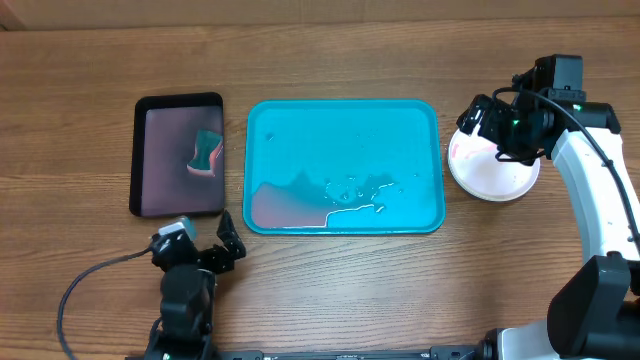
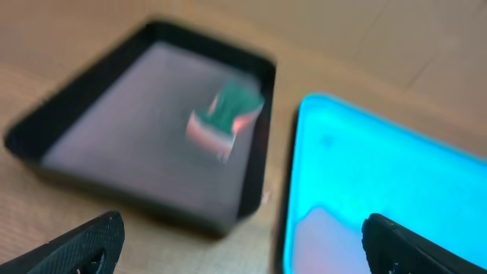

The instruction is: Clean dirty plates on tray and stack at the side

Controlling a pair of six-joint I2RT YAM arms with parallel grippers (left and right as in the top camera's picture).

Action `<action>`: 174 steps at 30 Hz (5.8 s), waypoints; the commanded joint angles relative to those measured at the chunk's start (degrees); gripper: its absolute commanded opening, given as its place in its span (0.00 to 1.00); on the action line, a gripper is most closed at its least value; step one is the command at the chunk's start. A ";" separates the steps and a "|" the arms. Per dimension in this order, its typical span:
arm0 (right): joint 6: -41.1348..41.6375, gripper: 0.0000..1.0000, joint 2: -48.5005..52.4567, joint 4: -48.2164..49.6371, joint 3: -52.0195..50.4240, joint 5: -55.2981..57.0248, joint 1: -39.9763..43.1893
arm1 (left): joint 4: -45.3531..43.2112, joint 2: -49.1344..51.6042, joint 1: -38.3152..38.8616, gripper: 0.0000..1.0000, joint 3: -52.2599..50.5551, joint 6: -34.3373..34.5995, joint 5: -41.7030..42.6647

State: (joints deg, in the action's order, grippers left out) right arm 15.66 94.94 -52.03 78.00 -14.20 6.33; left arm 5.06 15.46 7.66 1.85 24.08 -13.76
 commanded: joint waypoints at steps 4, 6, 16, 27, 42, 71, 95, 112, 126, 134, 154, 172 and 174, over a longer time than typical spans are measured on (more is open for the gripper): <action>-0.72 1.00 -1.40 0.35 0.98 -0.46 -0.11 | -0.15 -11.26 -1.75 1.00 -0.70 0.79 -0.57; -0.72 1.00 -1.40 0.37 0.98 -0.44 -0.11 | -0.15 -14.08 -1.75 1.00 -0.70 0.79 -0.57; -0.70 1.00 -1.40 0.37 0.98 -0.44 -0.11 | -0.17 -15.26 -1.75 1.00 -0.72 0.79 -0.35; -0.72 1.00 -1.40 0.37 0.98 1.51 -0.11 | -0.17 -15.21 -1.75 1.00 -0.72 0.79 -0.35; -0.72 1.00 -1.73 0.37 0.98 1.51 -0.11 | -0.17 -15.21 -1.75 1.00 -0.72 0.79 -0.35; -0.74 1.00 -56.43 12.87 -25.49 4.33 -1.88 | -0.17 -15.21 -1.75 1.00 -0.72 0.79 -0.33; -1.20 1.00 -90.53 62.66 -77.55 15.43 -11.43 | -0.17 -15.21 -1.75 1.00 -0.72 0.79 -0.35; -1.11 1.00 -94.82 58.82 -77.55 15.43 -11.52 | -0.17 -15.21 -1.75 1.00 -0.72 0.79 -0.35; -1.14 1.00 -94.82 58.80 -77.55 16.24 -11.50 | -0.17 -15.21 -1.75 1.00 -0.72 0.79 -0.35; -1.07 1.00 -94.77 47.19 -77.57 15.15 -11.52 | -0.17 -15.21 -1.75 1.00 -0.72 0.79 -0.35; -0.74 1.00 -94.77 47.21 -77.55 13.70 -11.52 | -0.17 -15.21 -1.75 1.00 -0.72 0.79 -0.35; -0.74 1.00 -94.77 47.21 -77.55 13.70 -11.52 | -0.17 -15.21 -1.75 1.00 -0.72 0.79 -0.35; -0.74 1.00 -94.77 47.21 -77.55 13.70 -11.52 | -0.17 -15.21 -1.75 1.00 -0.72 0.79 -0.33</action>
State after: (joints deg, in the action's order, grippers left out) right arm 15.18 0.64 -5.17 1.06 0.19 -4.91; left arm 5.08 0.89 6.24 1.43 24.08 -13.78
